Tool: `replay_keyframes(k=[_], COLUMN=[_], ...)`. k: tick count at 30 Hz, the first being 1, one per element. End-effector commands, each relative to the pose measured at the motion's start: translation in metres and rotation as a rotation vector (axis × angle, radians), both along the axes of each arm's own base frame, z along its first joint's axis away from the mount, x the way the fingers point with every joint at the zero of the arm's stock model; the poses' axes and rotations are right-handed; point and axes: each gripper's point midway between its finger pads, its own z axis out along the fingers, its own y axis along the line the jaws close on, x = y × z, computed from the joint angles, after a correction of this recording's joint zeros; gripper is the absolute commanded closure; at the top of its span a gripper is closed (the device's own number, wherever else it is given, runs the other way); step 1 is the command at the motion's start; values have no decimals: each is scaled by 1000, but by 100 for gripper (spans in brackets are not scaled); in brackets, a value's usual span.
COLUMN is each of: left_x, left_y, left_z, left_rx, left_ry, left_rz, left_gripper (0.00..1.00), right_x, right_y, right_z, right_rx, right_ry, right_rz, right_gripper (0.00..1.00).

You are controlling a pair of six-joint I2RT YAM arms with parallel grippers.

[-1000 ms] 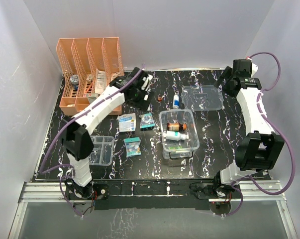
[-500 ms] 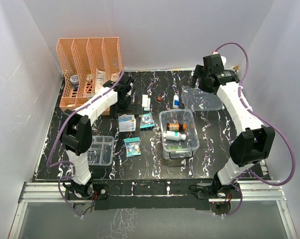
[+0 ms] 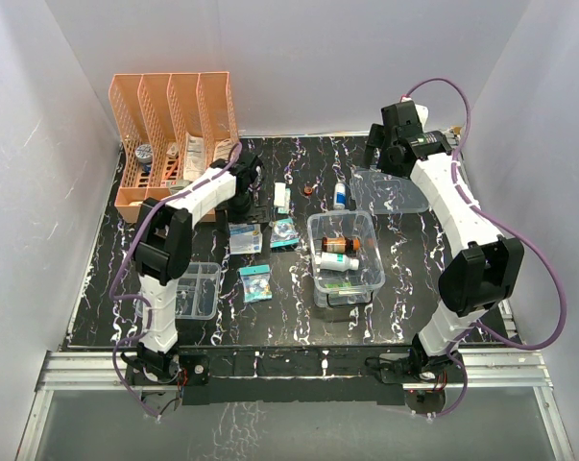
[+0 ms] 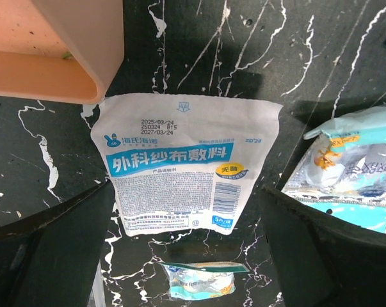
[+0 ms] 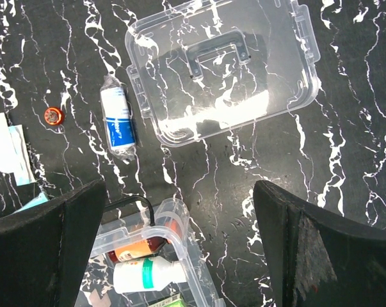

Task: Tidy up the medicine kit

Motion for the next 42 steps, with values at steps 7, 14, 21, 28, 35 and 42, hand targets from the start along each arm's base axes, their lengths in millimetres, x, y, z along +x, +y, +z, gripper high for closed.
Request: replay_keyframes(k=[7, 14, 21, 28, 35, 42], left_x=[-12, -25, -24, -5, 15, -6], left_y=[10, 17, 16, -2, -46, -127], left_z=[-16, -32, -22, 25, 87, 143], left_rx=[56, 71, 58, 9, -77, -179], left_ry=[36, 63, 39, -60, -196, -278], left_rz=[50, 53, 32, -85, -381, -783], left_gripper=[13, 28, 63, 67, 67, 64], right_x=[3, -1, -4, -4, 0, 2], right_y=[-8, -9, -10, -10, -19, -36], right_z=[29, 28, 24, 24, 27, 23], right_rx=[-22, -22, -18, -9, -32, -18], right_ry=[-75, -73, -71, -85, -99, -97], right_rz=[-30, -36, -41, -54, -85, -158], right_gripper=[2, 2, 2, 2, 2, 2])
